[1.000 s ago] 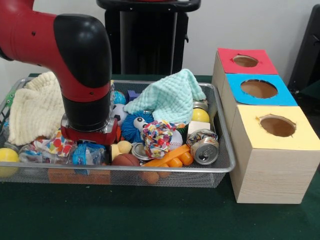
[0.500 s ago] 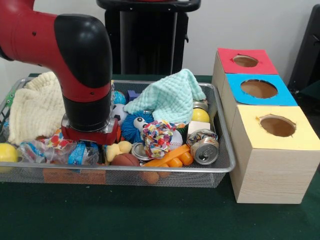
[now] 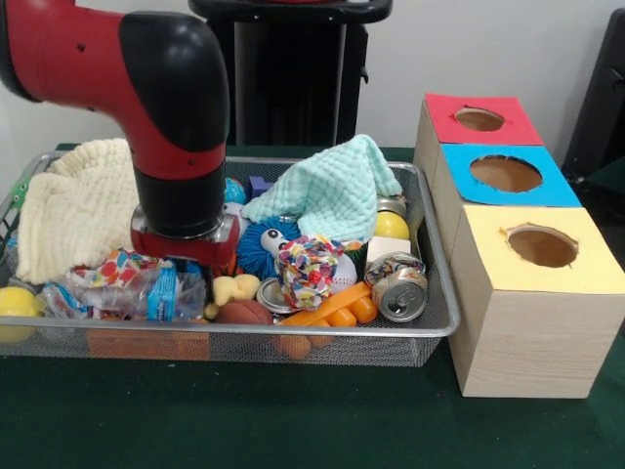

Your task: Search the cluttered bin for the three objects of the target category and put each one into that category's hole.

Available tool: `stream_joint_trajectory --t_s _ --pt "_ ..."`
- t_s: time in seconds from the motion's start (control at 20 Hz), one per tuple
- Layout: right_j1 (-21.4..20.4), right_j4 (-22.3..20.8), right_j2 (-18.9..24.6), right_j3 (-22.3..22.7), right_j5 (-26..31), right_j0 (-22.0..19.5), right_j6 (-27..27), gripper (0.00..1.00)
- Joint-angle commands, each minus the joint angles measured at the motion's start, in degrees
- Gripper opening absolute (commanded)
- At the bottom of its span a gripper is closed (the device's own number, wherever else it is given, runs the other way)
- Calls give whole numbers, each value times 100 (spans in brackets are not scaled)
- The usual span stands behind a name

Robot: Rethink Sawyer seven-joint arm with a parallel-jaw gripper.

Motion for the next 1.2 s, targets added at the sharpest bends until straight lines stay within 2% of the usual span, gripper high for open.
stream_joint_trajectory --t_s 0.05,0.25,0.4,0.65,0.95,1.1,1.2 --pt "-1201 163 570 2027 -268 -10 604 0" --pt "-1906 527 650 2689 66 206 839 0" --pt "-2033 669 697 2956 -104 273 961 0" --pt "-1818 688 786 3361 -978 180 1010 0" --pt "-2152 991 716 3736 -1188 578 1406 0" --pt "-2305 1051 514 3827 -1540 939 1630 0" --pt "-2351 1173 424 3859 -1553 1126 1757 0"
